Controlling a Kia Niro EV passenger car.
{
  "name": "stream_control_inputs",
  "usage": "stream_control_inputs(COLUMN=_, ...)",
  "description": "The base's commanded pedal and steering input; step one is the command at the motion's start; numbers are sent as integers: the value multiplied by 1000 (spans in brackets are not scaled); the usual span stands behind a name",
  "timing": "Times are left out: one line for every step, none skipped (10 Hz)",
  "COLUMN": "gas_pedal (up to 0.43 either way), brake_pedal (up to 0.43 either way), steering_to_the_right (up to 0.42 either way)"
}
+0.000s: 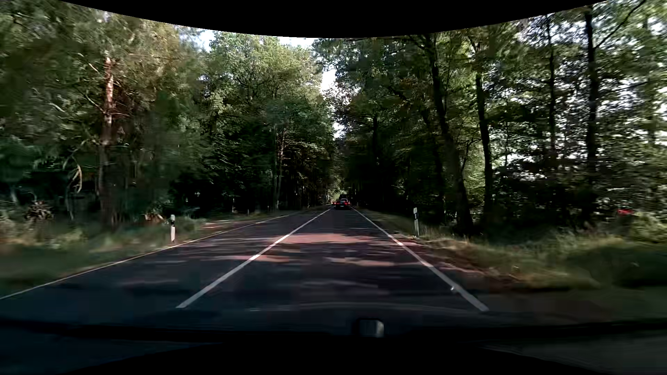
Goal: Follow the waypoints while adhering to traffic rules and regulations
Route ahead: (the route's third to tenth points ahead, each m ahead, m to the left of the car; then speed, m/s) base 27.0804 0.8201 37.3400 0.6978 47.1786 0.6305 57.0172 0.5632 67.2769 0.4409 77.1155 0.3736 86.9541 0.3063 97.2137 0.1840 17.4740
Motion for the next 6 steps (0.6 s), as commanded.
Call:
stream_control_inputs(gas_pedal=189, brake_pedal=0, steering_to_the_right=-2)
stream_control_inputs(gas_pedal=189, brake_pedal=0, steering_to_the_right=-2)
stream_control_inputs(gas_pedal=189, brake_pedal=0, steering_to_the_right=-2)
stream_control_inputs(gas_pedal=189, brake_pedal=0, steering_to_the_right=-2)
stream_control_inputs(gas_pedal=189, brake_pedal=0, steering_to_the_right=-2)
stream_control_inputs(gas_pedal=189, brake_pedal=0, steering_to_the_right=-2)
